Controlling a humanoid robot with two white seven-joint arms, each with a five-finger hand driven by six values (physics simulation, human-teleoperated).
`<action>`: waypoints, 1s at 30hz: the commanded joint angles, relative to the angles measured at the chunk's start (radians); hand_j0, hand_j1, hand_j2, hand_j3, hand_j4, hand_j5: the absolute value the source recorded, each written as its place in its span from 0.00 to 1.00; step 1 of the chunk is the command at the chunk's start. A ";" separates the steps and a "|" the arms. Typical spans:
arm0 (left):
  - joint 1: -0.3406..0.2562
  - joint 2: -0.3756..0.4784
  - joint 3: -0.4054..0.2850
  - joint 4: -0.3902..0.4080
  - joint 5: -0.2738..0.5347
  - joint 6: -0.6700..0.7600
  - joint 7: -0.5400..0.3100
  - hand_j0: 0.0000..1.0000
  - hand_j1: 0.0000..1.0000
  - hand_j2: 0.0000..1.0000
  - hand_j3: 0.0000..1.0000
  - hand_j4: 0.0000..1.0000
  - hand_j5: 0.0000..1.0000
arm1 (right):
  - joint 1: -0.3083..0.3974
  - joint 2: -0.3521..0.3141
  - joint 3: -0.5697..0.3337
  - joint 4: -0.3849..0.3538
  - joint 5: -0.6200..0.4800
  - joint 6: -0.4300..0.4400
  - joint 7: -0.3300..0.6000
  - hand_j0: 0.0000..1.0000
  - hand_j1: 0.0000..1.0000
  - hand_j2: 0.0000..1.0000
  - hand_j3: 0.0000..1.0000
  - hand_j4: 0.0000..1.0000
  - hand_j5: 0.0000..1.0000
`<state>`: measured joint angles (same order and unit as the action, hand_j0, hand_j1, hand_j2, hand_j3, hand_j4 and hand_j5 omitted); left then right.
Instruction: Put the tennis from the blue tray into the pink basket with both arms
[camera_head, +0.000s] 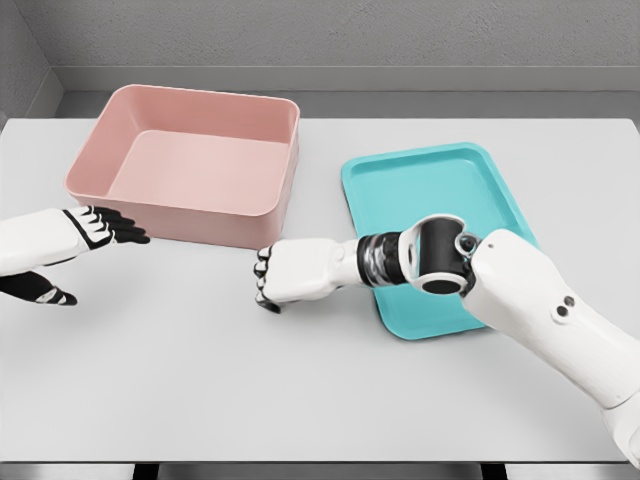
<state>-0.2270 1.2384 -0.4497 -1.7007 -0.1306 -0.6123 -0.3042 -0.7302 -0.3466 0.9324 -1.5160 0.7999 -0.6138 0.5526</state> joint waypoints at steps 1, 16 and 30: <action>0.000 0.001 0.000 0.000 0.006 0.001 0.000 1.00 1.00 1.00 1.00 1.00 1.00 | 0.000 0.028 0.014 0.031 0.002 0.003 0.000 0.42 0.42 0.42 0.42 0.42 0.42; -0.002 0.003 0.000 0.000 0.008 0.001 0.000 1.00 1.00 1.00 1.00 1.00 1.00 | 0.002 0.086 0.042 0.074 0.021 0.003 0.001 0.96 0.96 0.96 0.96 0.96 0.96; -0.002 0.003 0.000 -0.002 0.006 0.001 0.000 1.00 1.00 1.00 1.00 1.00 1.00 | 0.002 0.061 0.028 0.045 0.010 0.003 0.001 1.00 1.00 1.00 1.00 1.00 1.00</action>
<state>-0.2286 1.2388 -0.4496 -1.7025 -0.1309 -0.6123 -0.3042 -0.7286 -0.2809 0.9605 -1.4665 0.8234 -0.6135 0.5510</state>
